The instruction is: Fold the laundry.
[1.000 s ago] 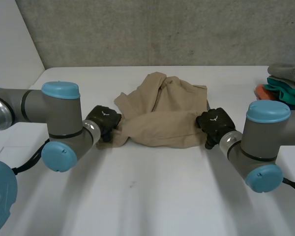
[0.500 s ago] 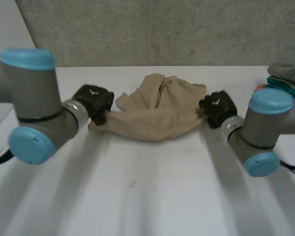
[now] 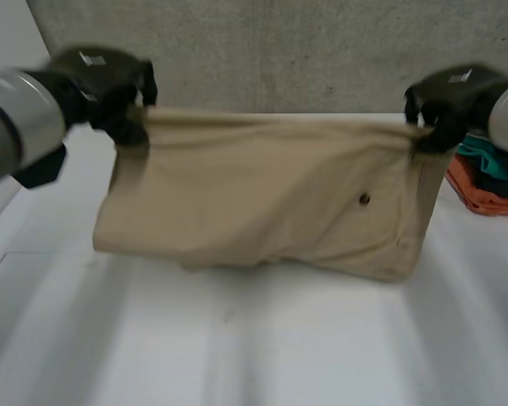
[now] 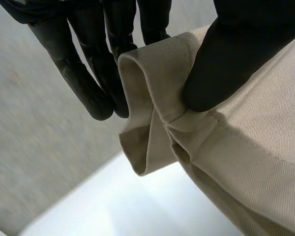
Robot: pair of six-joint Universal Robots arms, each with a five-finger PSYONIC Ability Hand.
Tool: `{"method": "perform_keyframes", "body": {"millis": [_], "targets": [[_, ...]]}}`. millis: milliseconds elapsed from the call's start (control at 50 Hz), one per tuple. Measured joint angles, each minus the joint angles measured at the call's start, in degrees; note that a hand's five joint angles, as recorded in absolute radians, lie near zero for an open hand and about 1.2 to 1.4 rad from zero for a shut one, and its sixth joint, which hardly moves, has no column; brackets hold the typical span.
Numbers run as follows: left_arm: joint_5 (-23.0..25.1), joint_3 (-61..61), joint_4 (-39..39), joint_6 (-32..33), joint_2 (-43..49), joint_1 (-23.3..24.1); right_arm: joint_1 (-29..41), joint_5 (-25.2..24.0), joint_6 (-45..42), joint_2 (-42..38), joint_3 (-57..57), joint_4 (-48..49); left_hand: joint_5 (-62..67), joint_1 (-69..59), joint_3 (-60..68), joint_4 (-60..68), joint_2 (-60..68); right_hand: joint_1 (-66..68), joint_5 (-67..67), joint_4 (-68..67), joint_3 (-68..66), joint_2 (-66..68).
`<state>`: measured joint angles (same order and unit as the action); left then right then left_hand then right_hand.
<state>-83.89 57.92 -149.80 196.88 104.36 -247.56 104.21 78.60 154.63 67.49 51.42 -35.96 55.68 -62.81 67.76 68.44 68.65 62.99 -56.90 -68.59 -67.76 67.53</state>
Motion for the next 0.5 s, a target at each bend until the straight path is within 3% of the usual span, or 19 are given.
{"method": "perform_keyframes", "body": {"millis": [120,300,380,500], "targets": [[-0.10,-4.40,-1.04,2.19,11.87,-0.09,1.96,0.61,-0.47,-7.05,0.63,2.20,0.00,-0.86,0.00,0.00,0.00,0.00,0.00,0.00,-0.29,0.00],[0.14,-28.20,-7.07,2.08,23.23,-0.35,6.39,10.17,-0.48,-15.15,-7.61,26.80,0.00,-1.03,0.00,0.00,0.01,0.00,0.00,-0.01,-0.29,0.00],[-1.07,-35.43,-19.04,-2.20,20.54,-1.34,7.32,13.52,-0.86,-14.38,-11.05,44.99,0.00,-1.48,0.20,0.01,0.08,0.51,0.00,-0.03,-0.30,0.00],[-1.59,-32.29,-34.55,-8.46,14.84,-2.57,7.77,12.45,-0.78,-12.04,-11.82,60.08,0.00,-2.27,0.20,0.02,0.11,0.51,-0.37,-0.03,-0.30,0.00]]}}
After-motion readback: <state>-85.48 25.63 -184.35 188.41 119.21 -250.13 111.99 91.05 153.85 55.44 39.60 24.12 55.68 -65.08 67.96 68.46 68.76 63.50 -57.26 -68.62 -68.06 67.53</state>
